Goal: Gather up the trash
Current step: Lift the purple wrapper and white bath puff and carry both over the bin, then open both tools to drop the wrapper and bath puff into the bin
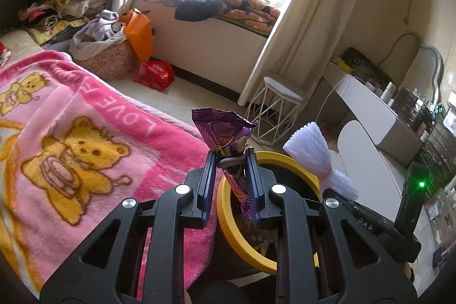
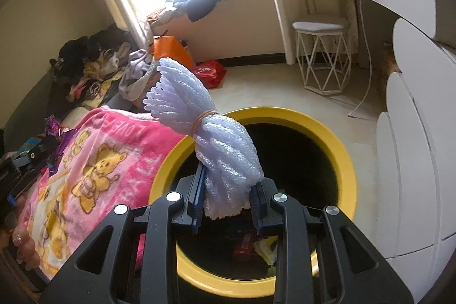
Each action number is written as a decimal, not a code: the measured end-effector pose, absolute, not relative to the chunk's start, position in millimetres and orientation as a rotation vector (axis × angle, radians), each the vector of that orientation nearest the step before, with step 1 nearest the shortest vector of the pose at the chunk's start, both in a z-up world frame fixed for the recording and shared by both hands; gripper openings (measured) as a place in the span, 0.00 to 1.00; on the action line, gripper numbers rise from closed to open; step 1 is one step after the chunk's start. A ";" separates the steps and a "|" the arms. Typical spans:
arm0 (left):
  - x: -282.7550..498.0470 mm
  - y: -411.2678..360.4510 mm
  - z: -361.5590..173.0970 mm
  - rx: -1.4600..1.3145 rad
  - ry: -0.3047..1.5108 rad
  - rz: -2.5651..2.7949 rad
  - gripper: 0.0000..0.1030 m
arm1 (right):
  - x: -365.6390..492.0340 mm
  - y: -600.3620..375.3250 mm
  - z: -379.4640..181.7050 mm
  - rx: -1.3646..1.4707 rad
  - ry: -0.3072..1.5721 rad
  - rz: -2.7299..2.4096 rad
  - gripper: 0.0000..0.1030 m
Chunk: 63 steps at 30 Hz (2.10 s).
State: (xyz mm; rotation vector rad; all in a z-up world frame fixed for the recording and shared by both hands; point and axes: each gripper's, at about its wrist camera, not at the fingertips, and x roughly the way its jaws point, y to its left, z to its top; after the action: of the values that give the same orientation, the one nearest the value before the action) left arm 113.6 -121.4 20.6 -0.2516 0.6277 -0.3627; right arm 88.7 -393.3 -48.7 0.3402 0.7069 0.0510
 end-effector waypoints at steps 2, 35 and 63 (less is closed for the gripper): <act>113.7 -125.5 20.4 -0.244 0.630 -0.372 0.15 | 87.1 -398.1 -49.3 0.342 0.705 0.037 0.25; 113.5 -199.6 -7.9 -0.104 0.696 -0.524 0.15 | 83.8 -435.4 -72.8 0.410 0.727 -0.112 0.27; 138.5 -232.5 -57.7 -0.030 0.838 -0.592 0.16 | 94.6 -438.4 -88.2 0.415 0.785 -0.102 0.31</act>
State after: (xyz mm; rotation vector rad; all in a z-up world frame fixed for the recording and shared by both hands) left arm 138.5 -232.5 -57.7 -0.0301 0.8382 -0.5918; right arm 94.6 -438.4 -88.2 0.4151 0.7849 -0.1020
